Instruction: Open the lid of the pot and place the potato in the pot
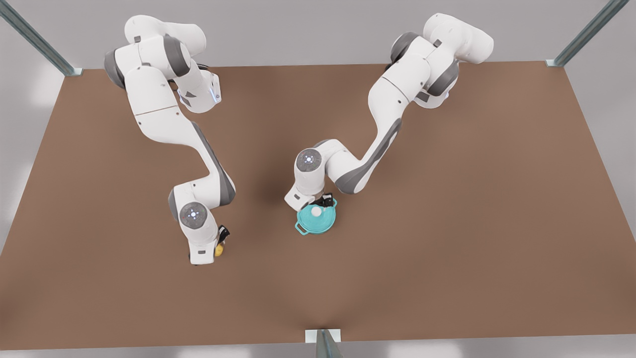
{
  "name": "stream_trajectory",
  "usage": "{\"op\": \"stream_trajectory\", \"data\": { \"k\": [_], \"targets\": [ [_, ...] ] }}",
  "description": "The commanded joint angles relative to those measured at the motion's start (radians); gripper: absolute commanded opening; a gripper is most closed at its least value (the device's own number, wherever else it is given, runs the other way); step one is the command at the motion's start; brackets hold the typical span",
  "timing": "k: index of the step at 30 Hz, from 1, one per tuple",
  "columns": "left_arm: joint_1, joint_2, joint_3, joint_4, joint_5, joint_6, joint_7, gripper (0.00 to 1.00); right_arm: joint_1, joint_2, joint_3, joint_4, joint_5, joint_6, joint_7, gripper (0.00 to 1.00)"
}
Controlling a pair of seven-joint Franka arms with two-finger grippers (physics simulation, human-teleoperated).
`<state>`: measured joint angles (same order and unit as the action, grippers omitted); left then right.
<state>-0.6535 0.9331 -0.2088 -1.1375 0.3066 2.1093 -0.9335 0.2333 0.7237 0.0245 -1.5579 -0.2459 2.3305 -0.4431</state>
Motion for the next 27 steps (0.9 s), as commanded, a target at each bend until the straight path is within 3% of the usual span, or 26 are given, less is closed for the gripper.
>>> {"op": "stream_trajectory", "data": {
  "k": [1, 6, 7, 8, 10, 12, 14, 17, 21, 25, 26, 27],
  "targets": [
    [0.006, -0.004, 0.000, -0.030, 0.043, 0.040, -0.231, 1.00, -0.003, 0.007, 0.000, 0.001, 0.000, -0.008, -0.120, 1.00],
    [0.005, -0.002, 0.000, -0.036, 0.045, 0.049, -0.235, 1.00, -0.028, 0.023, -0.002, 0.021, 0.105, -0.089, -0.218, 1.00],
    [0.005, -0.002, 0.000, -0.036, 0.045, 0.049, -0.235, 0.93, -0.031, 0.030, -0.002, 0.024, 0.109, -0.092, -0.235, 1.00],
    [0.005, -0.004, 0.000, -0.036, 0.045, 0.047, -0.235, 0.75, -0.035, 0.043, -0.002, 0.024, 0.111, -0.092, -0.252, 1.00],
    [0.005, -0.007, 0.000, -0.036, 0.045, 0.040, -0.232, 0.57, -0.058, 0.063, 0.020, 0.024, 0.111, -0.091, -0.266, 1.00],
    [0.006, -0.007, 0.000, -0.036, 0.045, 0.038, -0.231, 0.48, -0.058, 0.072, 0.022, 0.024, 0.111, -0.091, -0.269, 1.00],
    [0.009, -0.013, 0.003, -0.034, 0.045, 0.034, -0.208, 0.46, -0.057, 0.072, 0.022, 0.025, 0.126, -0.091, -0.270, 1.00],
    [0.057, -0.037, 0.006, 0.005, 0.042, -0.040, -0.167, 0.47, -0.055, 0.071, 0.023, 0.027, 0.131, -0.091, -0.270, 1.00],
    [0.393, -0.002, -0.004, 0.025, 0.011, -0.029, 0.389, 0.47, -0.054, 0.074, 0.032, 0.027, 0.132, -0.088, -0.266, 1.00],
    [0.416, 0.102, 0.003, 0.027, -0.003, 0.127, 0.453, 0.47, -0.055, 0.091, 0.040, 0.056, 0.129, -0.089, -0.269, 1.00],
    [0.416, 0.101, 0.003, 0.028, -0.001, 0.127, 0.455, 0.55, -0.057, 0.095, 0.040, 0.067, 0.128, -0.089, -0.270, 1.00],
    [0.416, 0.096, 0.002, 0.033, -0.001, 0.118, 0.464, 1.00, -0.057, 0.100, 0.040, 0.078, 0.128, -0.091, -0.270, 1.00]
  ]
}}
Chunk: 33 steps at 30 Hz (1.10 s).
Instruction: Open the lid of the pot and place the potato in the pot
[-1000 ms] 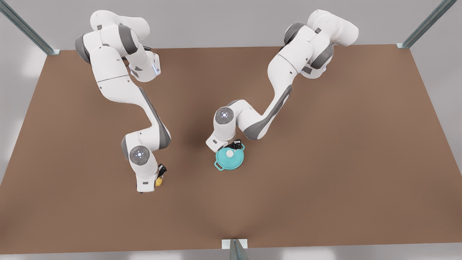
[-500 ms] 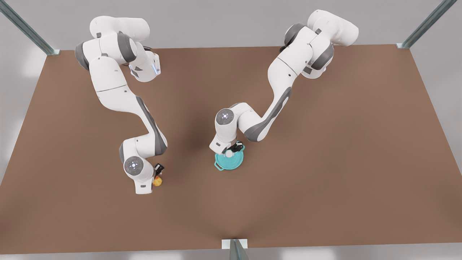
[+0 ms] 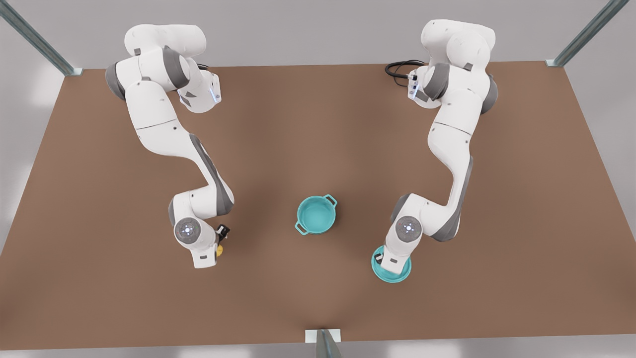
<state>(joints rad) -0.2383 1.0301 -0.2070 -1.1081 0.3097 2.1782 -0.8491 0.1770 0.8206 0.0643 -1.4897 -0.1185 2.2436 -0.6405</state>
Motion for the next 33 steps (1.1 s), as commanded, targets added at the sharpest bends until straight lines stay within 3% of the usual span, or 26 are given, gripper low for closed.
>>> {"op": "stream_trajectory", "data": {
  "k": [1, 4, 5, 6, 7, 8, 9, 14, 15, 21, 31, 33],
  "targets": [
    [0.001, -0.004, -0.002, 0.004, -0.004, 0.046, 0.380, 1.00, -0.001, 0.003, 0.000, 0.011, 0.000, -0.002, -0.081, 1.00],
    [0.033, -0.057, 0.003, 0.004, -0.001, -0.083, 0.524, 1.00, -0.002, 0.018, 0.000, 0.026, 0.000, -0.002, -0.087, 1.00],
    [0.097, -0.175, -0.018, 0.004, -0.033, -0.326, 0.685, 1.00, -0.002, 0.023, 0.000, 0.031, 0.000, -0.002, -0.087, 1.00],
    [0.224, -0.316, -0.035, 0.004, -0.199, -0.578, 0.846, 1.00, -0.004, 0.028, 0.000, 0.031, 0.000, -0.001, -0.093, 1.00],
    [0.333, -0.476, -0.029, -0.051, -0.294, -0.704, 0.851, 1.00, -0.004, 0.028, 0.000, 0.031, 0.000, -0.001, -0.093, 1.00],
    [0.411, -0.753, -0.031, -0.390, -0.310, -0.457, 0.851, 1.00, -0.004, 0.031, 0.000, 0.031, 0.000, -0.001, -0.093, 1.00],
    [0.407, -0.851, -0.032, -0.489, -0.294, -0.424, 0.846, 1.00, -0.004, 0.032, -0.001, 0.031, 0.000, -0.001, -0.096, 1.00],
    [0.369, -0.841, -0.083, -0.440, -0.307, -0.492, 0.823, 1.00, -0.005, 0.029, -0.006, 0.031, 0.000, -0.002, -0.110, 0.92],
    [0.327, -0.832, -0.118, -0.426, -0.296, -0.512, 0.650, 1.00, -0.005, 0.028, -0.008, 0.031, 0.000, -0.002, -0.110, 0.92],
    [0.323, -0.826, -0.123, -0.383, -0.339, -0.549, 0.683, 1.00, -0.005, 0.028, -0.008, 0.031, 0.003, -0.002, -0.146, 0.78],
    [0.329, -0.798, -0.117, -0.380, -0.342, -0.537, 0.691, 1.00, -0.005, 0.032, -0.008, 0.028, 0.003, 0.004, -0.162, 0.69],
    [0.327, -0.798, -0.115, -0.380, -0.339, -0.538, 0.691, 1.00, -0.005, 0.032, -0.008, 0.028, 0.003, 0.004, -0.174, 0.63]
  ]
}}
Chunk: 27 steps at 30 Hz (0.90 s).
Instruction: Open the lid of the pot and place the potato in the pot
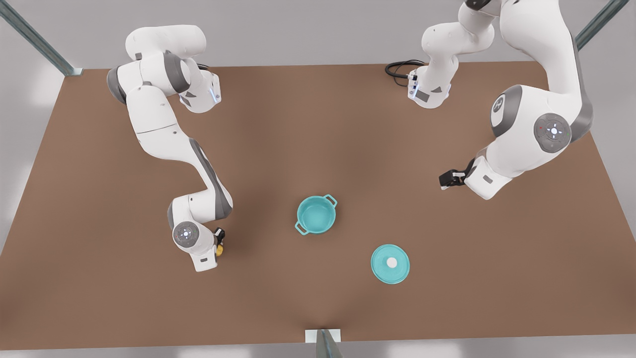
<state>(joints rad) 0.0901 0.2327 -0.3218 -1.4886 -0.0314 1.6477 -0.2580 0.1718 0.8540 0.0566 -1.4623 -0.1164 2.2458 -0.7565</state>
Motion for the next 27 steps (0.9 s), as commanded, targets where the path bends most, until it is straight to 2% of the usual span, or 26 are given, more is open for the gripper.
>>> {"op": "stream_trajectory", "data": {
  "k": [1, 3, 11, 17, 19, 27],
  "targets": [
    [0.000, -0.001, 0.000, 0.001, 0.004, -0.008, 0.100, 1.00, 0.000, -0.001, 0.000, 0.000, 0.003, 0.002, -0.058, 0.59],
    [-0.001, -0.003, 0.000, 0.016, 0.014, -0.016, 0.102, 1.00, 0.000, -0.001, 0.000, 0.000, 0.001, 0.002, -0.058, 0.53],
    [-0.004, 0.013, -0.003, 0.071, 0.019, -0.077, 0.115, 1.00, 0.002, -0.053, 0.022, 0.002, 0.004, -0.031, -0.104, 0.50],
    [-0.010, 0.013, -0.010, 0.079, 0.030, -0.121, 0.115, 1.00, 0.006, -0.132, 0.126, -0.006, 0.040, -0.078, -0.106, 0.50],
    [-0.009, 0.014, -0.010, 0.079, 0.025, -0.121, 0.115, 1.00, 0.005, -0.147, 0.190, -0.004, 0.049, -0.092, -0.101, 0.50],
    [-0.015, 0.013, -0.008, 0.079, 0.021, -0.126, 0.108, 1.00, 0.054, -0.158, 0.307, 0.005, 0.081, -0.060, -0.081, 0.50]
  ]
}}
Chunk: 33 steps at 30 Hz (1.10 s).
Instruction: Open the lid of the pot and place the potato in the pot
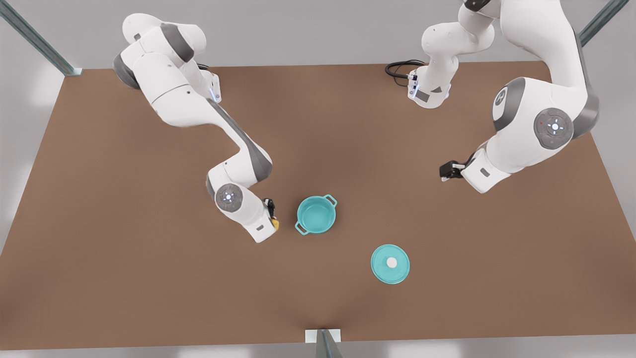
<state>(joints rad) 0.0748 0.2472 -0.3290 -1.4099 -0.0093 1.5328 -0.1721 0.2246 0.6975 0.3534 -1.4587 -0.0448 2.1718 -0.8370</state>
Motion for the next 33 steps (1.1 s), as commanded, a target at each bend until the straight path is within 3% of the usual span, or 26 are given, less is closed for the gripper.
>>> {"op": "stream_trajectory", "data": {
  "k": [1, 9, 19, 20, 21, 24, 27, 30, 33],
  "targets": [
    [-0.001, -0.002, -0.001, 0.000, -0.003, -0.011, 0.020, 1.00, 0.024, 0.000, 0.013, 0.001, 0.011, 0.019, 0.001, 0.50],
    [-0.038, -0.006, -0.010, 0.000, 0.008, -0.013, -0.014, 1.00, 0.142, 0.062, 0.013, 0.001, 0.046, 0.184, 0.151, 0.51],
    [-0.043, -0.003, -0.015, 0.000, 0.011, -0.013, -0.014, 1.00, 0.160, 0.129, 0.006, 0.069, 0.046, 0.209, 0.167, 0.53],
    [-0.043, -0.003, -0.015, 0.000, 0.011, -0.013, -0.014, 1.00, 0.160, 0.129, 0.007, 0.069, 0.046, 0.209, 0.173, 0.90],
    [-0.043, -0.003, -0.015, 0.000, 0.009, -0.013, -0.014, 1.00, 0.160, 0.129, 0.006, 0.069, 0.042, 0.209, 0.171, 1.00],
    [-0.043, -0.003, -0.015, 0.000, 0.009, -0.013, -0.012, 1.00, 0.157, 0.122, 0.006, 0.069, 0.043, 0.207, 0.173, 1.00],
    [-0.043, -0.003, -0.015, 0.000, 0.011, -0.013, -0.010, 1.00, 0.050, -0.145, -0.192, -0.017, 0.049, 0.060, 0.161, 1.00],
    [-0.044, -0.002, -0.016, 0.000, 0.011, -0.013, -0.010, 1.00, -0.205, -0.363, -0.198, -0.161, 0.049, -0.131, 0.229, 1.00],
    [-0.044, -0.002, -0.016, 0.000, 0.011, -0.013, -0.010, 1.00, -0.315, -0.487, -0.203, -0.261, 0.051, -0.188, 0.371, 1.00]
  ]
}}
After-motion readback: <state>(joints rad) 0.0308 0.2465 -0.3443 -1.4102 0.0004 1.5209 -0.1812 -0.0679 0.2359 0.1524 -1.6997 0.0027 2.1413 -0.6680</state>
